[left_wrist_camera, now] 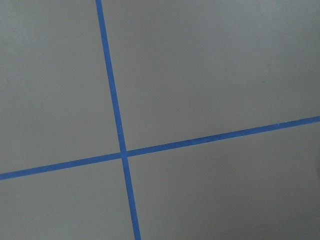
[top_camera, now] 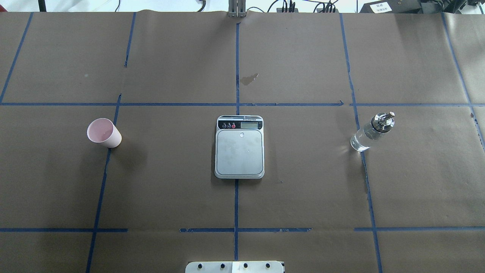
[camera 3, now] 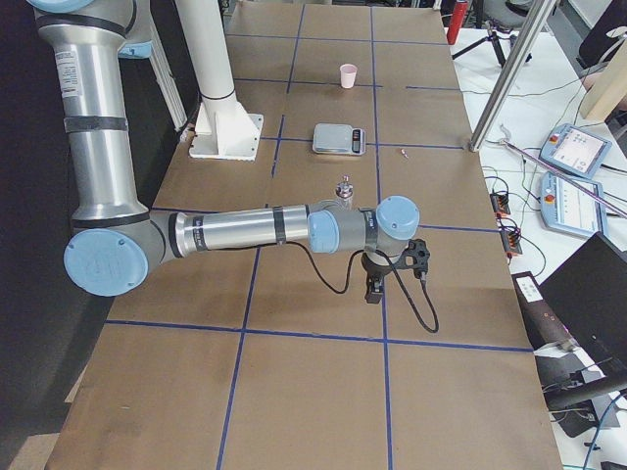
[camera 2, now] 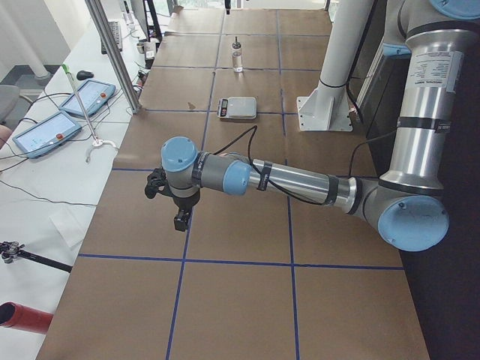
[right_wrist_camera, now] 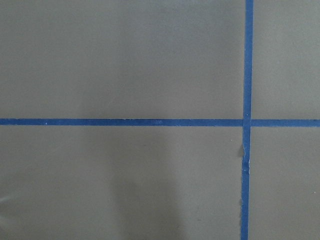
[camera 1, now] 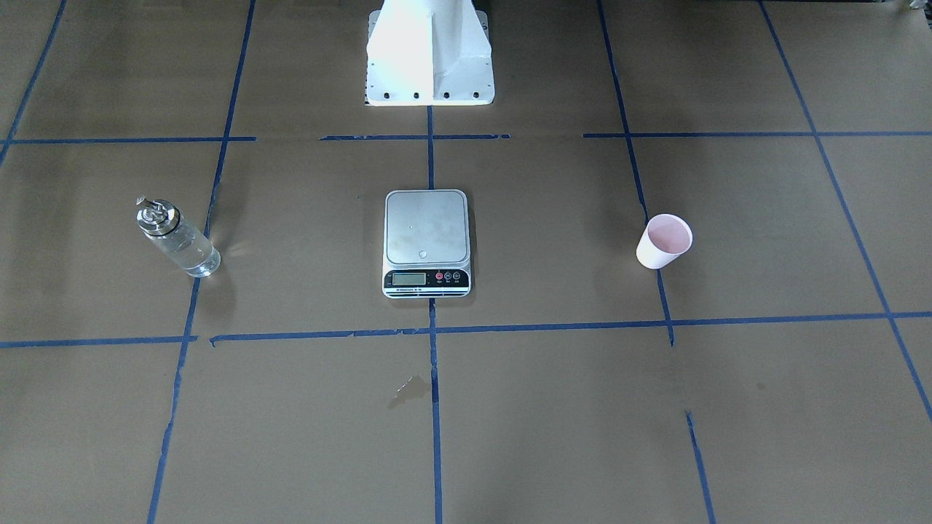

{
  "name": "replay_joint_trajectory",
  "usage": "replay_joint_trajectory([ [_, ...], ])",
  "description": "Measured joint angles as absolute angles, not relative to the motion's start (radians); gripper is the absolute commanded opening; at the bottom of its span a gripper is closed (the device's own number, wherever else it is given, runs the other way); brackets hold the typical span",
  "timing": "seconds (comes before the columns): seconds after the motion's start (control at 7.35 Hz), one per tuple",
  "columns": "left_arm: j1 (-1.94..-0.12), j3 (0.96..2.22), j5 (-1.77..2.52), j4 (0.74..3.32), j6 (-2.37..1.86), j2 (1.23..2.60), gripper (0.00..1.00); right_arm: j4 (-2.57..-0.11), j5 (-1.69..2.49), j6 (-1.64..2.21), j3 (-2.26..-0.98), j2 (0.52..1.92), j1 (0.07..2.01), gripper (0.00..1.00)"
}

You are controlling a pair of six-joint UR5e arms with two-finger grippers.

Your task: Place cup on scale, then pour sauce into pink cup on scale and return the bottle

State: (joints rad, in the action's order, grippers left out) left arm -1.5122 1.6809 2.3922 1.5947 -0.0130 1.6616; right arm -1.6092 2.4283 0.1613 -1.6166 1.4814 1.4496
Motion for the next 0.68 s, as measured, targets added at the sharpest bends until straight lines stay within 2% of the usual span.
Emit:
replay_joint_trajectory([
  [0.68,-1.506,1.715,2.386,1.59,-0.011,1.68,1.0,-1.606,2.423,0.151,-1.618,1.467,1.446,1.0],
])
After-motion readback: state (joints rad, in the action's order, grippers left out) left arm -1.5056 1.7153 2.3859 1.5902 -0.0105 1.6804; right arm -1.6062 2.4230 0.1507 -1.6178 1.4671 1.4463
